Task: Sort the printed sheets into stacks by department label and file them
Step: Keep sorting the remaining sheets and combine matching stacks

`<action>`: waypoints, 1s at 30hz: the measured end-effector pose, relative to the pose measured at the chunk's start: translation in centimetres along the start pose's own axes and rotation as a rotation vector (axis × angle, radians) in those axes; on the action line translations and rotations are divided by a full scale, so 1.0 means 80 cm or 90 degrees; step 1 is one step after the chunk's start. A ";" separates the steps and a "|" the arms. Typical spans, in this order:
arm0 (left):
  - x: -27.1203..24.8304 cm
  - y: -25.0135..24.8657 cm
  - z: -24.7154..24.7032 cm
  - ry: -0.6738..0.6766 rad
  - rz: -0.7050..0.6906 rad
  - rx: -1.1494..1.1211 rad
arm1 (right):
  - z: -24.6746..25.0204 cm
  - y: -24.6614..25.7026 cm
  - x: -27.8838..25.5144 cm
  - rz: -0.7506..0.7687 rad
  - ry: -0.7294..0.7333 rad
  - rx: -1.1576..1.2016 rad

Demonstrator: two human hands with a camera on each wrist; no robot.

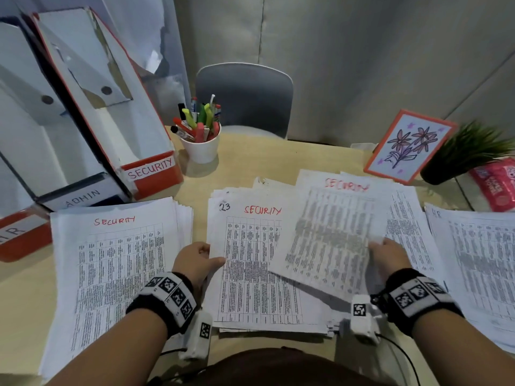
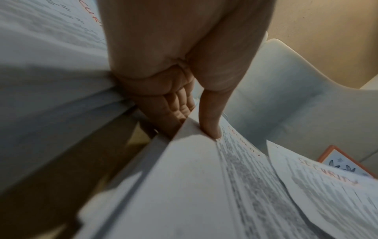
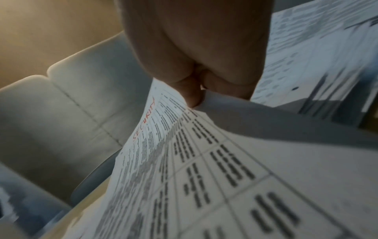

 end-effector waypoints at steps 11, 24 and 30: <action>0.015 0.007 0.005 0.070 0.018 0.026 | -0.002 -0.014 -0.003 -0.035 0.036 0.132; 0.016 0.001 -0.020 0.170 -0.031 -0.092 | -0.122 0.019 -0.046 0.047 0.355 -0.049; 0.022 0.011 -0.015 0.200 -0.004 -0.086 | -0.117 0.017 -0.055 0.050 0.380 0.018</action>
Point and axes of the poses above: each hand's wrist, its own x-axis towards the middle knuckle, its own z-axis out of the back of the hand, y = z × x, the point moved 5 cm from there along x, towards the middle knuckle, and after that the axes turned 9 degrees about y, right-handed, at the moved point
